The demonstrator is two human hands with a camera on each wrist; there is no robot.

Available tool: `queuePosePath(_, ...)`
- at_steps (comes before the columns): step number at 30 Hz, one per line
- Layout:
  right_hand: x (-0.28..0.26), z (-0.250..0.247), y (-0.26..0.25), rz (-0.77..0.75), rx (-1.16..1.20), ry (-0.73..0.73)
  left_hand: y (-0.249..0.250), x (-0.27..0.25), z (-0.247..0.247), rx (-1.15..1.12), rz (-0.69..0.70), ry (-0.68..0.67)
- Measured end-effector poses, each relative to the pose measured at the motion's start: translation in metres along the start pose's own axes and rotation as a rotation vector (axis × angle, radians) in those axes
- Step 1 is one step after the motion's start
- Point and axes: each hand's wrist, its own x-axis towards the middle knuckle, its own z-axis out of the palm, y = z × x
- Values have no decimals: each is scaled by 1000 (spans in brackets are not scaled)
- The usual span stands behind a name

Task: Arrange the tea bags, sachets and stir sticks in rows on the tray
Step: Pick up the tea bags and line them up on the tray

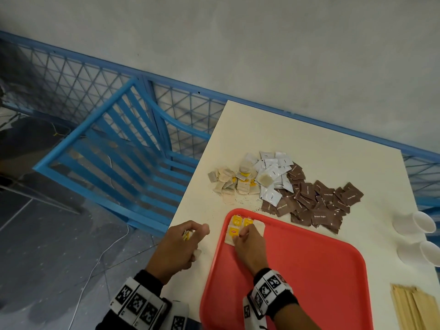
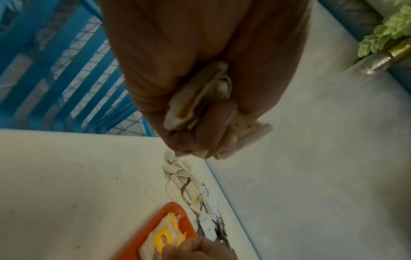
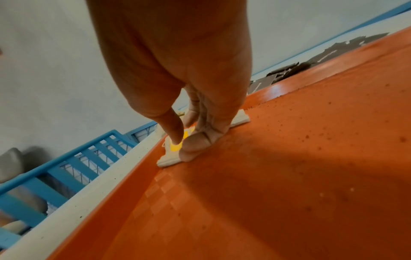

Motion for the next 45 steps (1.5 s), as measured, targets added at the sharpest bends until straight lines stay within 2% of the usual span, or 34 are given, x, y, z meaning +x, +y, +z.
queuePosePath(4,-12,-31,-18,-85,90,28,12,3,12,-357,-114,-52)
queuePosePath(6,-27,-61,-35,-209,231,-29,19,7,23,-509,-176,-124)
queuePosePath(8,-50,-94,-55,-376,338,-145,25,12,38,-584,-201,-201)
queuePosePath(10,-66,-115,-63,-528,224,-194,30,15,55,-616,-194,-281)
queuePosePath(12,-71,-124,-61,-647,-41,-126,36,15,74,-607,-177,-328)
queuePosePath(14,-69,-127,-50,-707,-113,-26,42,11,91,-533,-153,-317)
queuePosePath(16,-66,-133,-39,-681,-12,57,49,6,102,-461,-118,-310)
queuePosePath(17,-67,-138,-35,-602,97,63,52,3,106,-443,-109,-307)
queuePosePath(21,-69,-156,-28,-248,679,-138,65,-10,107,-475,-61,-334)
queuePosePath(25,-71,-156,-27,-203,810,-204,78,-22,107,-258,85,-298)
queuePosePath(28,-73,-162,-24,-286,712,-199,89,-25,104,3,262,-163)
queuePosePath(31,-74,-170,-25,-526,270,-141,98,-21,97,584,581,-61)
queuePosePath(32,-73,-171,-27,-597,168,-145,103,-21,94,719,625,-68)
queuePosePath(34,-72,-173,-31,-642,75,-150,111,-20,89,837,641,-86)
queuePosePath(40,-75,-172,-44,-642,129,-125,127,-24,80,803,613,-98)
queuePosePath(42,-75,-168,-48,-598,244,-136,131,-27,78,692,571,-109)
queuePosePath(45,-75,-170,-50,-566,417,-164,133,-32,75,454,479,-193)
